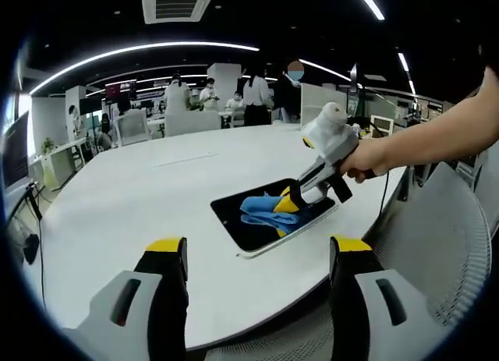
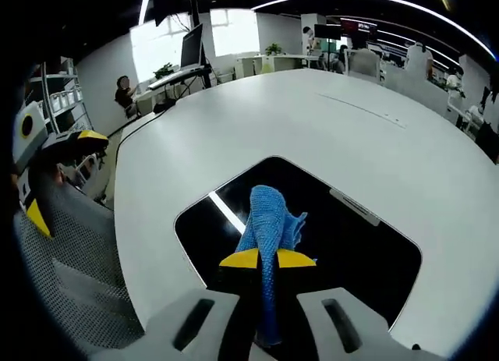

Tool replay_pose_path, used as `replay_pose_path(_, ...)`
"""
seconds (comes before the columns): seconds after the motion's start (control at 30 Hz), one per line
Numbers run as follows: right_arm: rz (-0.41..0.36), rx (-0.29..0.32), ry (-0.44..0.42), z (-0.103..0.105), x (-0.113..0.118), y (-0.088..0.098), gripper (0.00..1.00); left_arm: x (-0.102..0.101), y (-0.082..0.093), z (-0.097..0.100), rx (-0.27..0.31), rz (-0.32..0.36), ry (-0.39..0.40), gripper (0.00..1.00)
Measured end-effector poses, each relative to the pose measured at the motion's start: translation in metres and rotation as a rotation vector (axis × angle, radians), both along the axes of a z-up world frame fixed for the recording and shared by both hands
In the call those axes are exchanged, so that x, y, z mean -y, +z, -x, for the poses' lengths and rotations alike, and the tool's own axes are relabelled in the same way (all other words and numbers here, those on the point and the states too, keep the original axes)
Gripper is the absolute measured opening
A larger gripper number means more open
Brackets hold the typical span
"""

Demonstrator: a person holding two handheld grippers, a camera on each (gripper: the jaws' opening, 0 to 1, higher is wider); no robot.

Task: Wipe the mirror surface with the cleaning cloth until all visible marks leave the cleaned area.

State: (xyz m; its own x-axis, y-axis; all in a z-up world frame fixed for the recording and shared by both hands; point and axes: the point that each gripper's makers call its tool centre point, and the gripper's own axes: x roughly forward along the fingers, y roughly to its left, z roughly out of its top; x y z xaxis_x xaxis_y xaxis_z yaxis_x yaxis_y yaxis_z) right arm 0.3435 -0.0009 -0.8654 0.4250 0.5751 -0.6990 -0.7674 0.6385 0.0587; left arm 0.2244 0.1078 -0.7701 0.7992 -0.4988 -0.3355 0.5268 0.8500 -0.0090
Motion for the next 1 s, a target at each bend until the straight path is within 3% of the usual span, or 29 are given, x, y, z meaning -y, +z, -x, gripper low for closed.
replay_pose_path(1.0, 0.017, 0.016, -0.104, -0.057, 0.004, -0.001, 0.00, -0.001, 0.002, -0.003, 0.010, 0.005, 0.002, 0.72)
